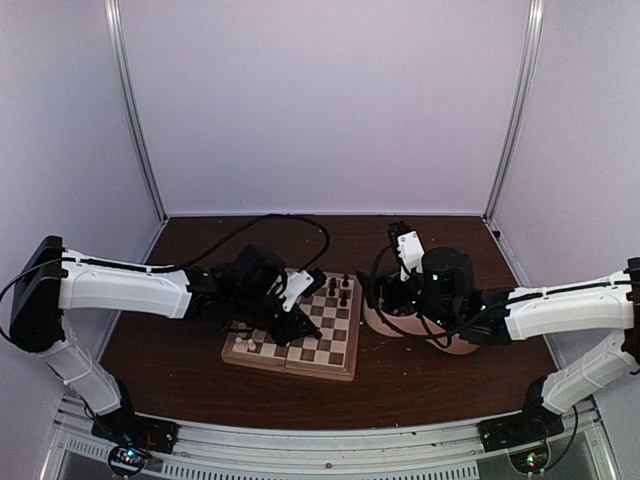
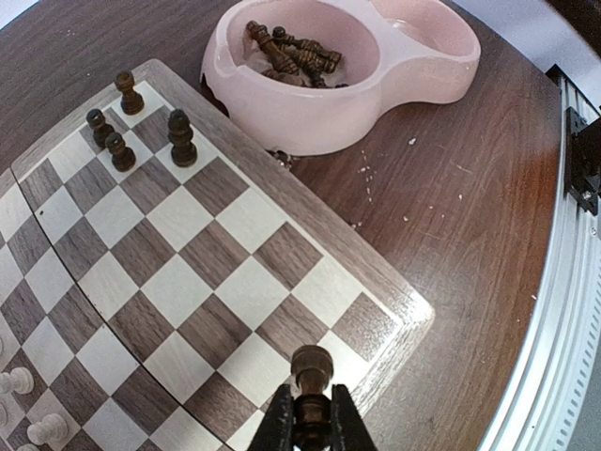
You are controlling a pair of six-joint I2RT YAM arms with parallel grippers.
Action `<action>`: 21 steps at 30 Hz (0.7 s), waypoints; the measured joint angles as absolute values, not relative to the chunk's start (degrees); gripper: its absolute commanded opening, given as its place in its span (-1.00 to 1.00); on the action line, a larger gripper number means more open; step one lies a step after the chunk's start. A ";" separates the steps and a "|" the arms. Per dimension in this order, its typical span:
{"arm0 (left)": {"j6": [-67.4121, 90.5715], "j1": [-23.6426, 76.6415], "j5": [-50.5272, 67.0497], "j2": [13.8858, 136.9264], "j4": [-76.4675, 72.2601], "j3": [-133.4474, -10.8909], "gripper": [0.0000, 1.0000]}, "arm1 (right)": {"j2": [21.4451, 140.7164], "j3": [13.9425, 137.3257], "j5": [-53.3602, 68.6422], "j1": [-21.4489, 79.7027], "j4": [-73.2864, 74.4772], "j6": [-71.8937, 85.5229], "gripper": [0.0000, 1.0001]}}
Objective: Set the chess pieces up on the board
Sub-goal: Place the queen on the chessboard.
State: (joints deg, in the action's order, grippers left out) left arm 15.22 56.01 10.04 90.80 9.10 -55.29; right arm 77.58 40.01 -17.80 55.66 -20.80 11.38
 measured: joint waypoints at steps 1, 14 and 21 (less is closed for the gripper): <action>15.14 56.10 9.87 90.94 9.39 -55.68 -0.87 | 76.62 40.32 -18.85 55.66 -20.10 11.75 1.00; 13.87 57.32 4.16 94.43 18.57 -62.70 -0.86 | 75.42 37.04 -25.39 55.66 -22.81 10.15 1.00; 13.08 58.76 0.93 96.71 21.71 -64.93 -0.86 | 77.23 37.06 -25.91 55.68 -22.81 9.30 1.00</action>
